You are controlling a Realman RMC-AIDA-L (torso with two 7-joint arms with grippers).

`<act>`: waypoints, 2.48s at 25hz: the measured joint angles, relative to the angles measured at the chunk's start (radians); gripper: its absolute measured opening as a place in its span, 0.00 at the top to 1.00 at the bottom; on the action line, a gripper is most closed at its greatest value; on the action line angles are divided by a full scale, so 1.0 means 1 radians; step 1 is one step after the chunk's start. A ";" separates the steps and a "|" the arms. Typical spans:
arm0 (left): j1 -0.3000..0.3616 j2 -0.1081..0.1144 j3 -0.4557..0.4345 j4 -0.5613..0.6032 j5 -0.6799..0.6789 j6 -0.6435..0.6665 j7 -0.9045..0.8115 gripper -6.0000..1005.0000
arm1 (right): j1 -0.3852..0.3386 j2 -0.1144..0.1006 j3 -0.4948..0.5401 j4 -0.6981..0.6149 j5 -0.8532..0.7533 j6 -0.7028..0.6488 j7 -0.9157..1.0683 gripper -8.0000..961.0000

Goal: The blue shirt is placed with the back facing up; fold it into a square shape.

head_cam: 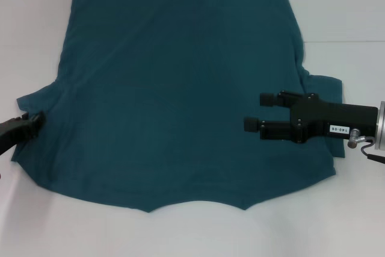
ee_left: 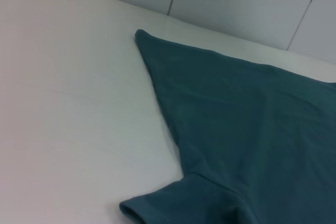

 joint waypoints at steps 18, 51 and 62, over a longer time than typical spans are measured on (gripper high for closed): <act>-0.002 0.004 -0.005 0.019 0.002 -0.005 -0.015 0.94 | 0.000 0.000 0.000 0.000 0.001 0.000 0.000 0.08; 0.015 -0.001 0.014 0.077 0.048 -0.022 -0.053 0.58 | 0.007 0.000 0.000 0.005 0.001 0.000 0.003 0.09; 0.009 -0.002 0.047 0.065 0.048 -0.028 -0.053 0.27 | 0.007 0.000 0.000 0.005 0.001 0.000 0.003 0.09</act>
